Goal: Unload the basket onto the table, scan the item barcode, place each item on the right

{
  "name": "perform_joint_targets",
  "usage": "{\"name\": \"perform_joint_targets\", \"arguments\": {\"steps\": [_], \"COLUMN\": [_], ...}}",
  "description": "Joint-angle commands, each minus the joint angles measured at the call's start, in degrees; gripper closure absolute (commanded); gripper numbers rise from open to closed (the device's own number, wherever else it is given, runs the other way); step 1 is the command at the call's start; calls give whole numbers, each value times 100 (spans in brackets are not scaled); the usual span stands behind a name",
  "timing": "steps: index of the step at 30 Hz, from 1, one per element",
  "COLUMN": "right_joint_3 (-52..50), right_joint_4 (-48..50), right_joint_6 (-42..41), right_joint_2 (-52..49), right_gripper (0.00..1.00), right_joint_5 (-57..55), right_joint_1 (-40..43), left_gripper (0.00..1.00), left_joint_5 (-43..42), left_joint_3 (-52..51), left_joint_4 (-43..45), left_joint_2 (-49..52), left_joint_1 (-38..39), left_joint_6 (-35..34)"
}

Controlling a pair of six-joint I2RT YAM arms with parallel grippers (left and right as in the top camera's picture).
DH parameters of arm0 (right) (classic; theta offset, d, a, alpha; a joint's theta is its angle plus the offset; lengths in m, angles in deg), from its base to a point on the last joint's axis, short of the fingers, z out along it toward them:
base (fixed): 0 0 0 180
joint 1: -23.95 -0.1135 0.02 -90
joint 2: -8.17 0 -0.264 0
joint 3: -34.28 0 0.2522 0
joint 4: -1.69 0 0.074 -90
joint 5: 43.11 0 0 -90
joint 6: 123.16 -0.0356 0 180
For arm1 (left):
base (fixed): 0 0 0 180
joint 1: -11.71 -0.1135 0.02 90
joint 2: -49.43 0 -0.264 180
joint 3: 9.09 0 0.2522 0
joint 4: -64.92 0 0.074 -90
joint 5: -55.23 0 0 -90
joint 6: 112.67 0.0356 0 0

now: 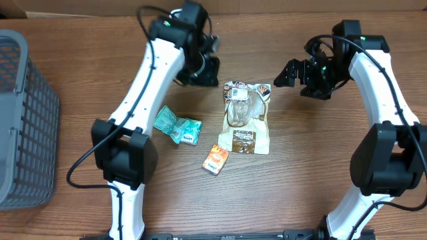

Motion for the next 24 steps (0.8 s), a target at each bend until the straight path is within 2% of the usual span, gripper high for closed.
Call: {"name": "perform_joint_targets", "arguments": {"steps": [1, 4, 11, 17, 24], "right_joint_3": [-284, -540, -1241, -1749, -2090], "right_joint_4": [109, 280, 758, 1174, 1475], "right_joint_6": [-24, -35, -46, -46, -46], "right_joint_2": [15, 9, 2, 0, -7], "right_gripper": [7, 16, 20, 22, 23], "right_joint_5": [166, 175, 472, 472, 623], "right_joint_1": [-48, -59, -59, -59, -59], "left_gripper": [96, 96, 96, 96, 96], "left_joint_5": [-850, -1257, -1434, -1427, -1471], "left_joint_3": [-623, -1051, -1668, -1681, -1681], "left_joint_4": [448, 1038, 2138, 2527, 2319], "left_joint_2": [52, 50, 74, 426, 940], "left_joint_1": [101, 111, 129, 140, 140], "left_joint_6": [-57, -125, -413, -809, -1163]}}
